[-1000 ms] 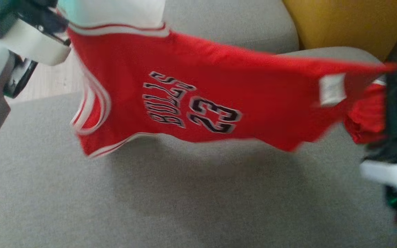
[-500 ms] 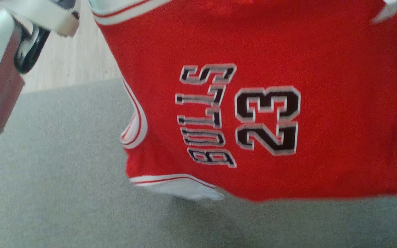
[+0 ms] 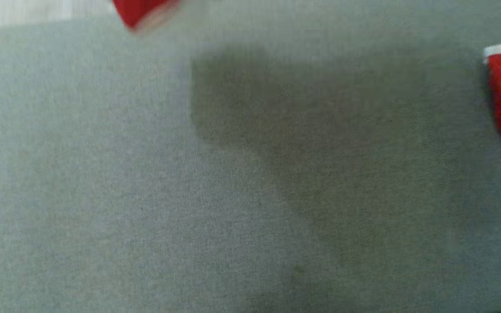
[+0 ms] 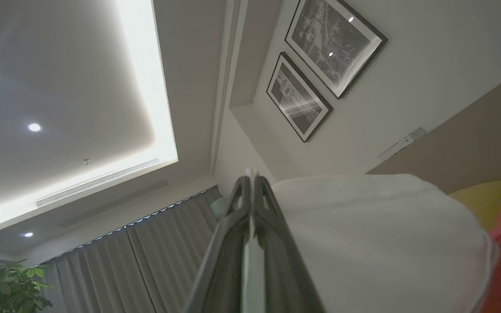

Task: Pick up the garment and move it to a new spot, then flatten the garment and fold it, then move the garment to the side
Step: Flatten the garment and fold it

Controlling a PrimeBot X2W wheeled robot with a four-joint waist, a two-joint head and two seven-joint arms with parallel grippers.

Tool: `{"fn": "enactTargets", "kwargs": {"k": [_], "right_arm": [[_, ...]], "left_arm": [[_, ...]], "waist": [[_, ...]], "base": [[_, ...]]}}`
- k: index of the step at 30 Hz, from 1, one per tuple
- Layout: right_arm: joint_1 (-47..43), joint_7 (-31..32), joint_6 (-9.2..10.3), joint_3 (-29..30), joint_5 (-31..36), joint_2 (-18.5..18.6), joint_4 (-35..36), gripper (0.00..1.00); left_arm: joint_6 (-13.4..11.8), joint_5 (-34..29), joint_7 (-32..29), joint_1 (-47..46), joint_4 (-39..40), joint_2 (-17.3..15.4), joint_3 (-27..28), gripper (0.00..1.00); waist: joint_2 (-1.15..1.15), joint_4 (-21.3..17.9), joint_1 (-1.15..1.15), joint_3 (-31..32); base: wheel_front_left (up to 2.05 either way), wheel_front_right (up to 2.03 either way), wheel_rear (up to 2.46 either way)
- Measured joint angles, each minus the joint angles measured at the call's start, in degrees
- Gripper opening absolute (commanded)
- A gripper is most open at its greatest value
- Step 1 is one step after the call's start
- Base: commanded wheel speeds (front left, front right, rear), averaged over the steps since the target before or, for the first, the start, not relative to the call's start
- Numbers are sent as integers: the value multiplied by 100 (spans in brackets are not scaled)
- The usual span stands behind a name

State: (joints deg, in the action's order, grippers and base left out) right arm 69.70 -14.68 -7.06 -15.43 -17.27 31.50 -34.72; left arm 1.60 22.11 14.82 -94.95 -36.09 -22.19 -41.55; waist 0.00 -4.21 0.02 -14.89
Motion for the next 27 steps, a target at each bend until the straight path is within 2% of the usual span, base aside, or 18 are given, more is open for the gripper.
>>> {"fn": "enactTargets", "kwargs": {"k": [5,9,12,16,23,27], "right_arm": [[-55,-2,0,-87,51,99,79,0],[-557,-2,0,-87,-25,91,91,0],[-1087,-1,0,-53,-116,74,115,0],[-1947,-1,0,100,-305,-21,316,0],[-3959,0,0,294,-495,-34,936,0],[-5108,0,0,463,-502,-66,1356,0]], "left_arm": [[290,-100,14,517,755,-16,356,0],[494,-83,13,1508,1302,-98,486,0],[535,-91,13,2333,1675,-203,608,0],[549,-89,13,3561,2210,-419,844,0],[542,23,8,6113,2993,-896,1051,0],[353,174,4,7648,3440,-1122,1081,0]], "waist": [[0,102,1,-591],[0,205,1,-932],[0,303,1,-1040],[0,353,-2,-900],[0,268,-3,-265],[0,185,-4,143]], "base": [[0,0,0],[0,0,0],[0,0,0],[0,0,0],[0,0,0],[0,0,0]]}}
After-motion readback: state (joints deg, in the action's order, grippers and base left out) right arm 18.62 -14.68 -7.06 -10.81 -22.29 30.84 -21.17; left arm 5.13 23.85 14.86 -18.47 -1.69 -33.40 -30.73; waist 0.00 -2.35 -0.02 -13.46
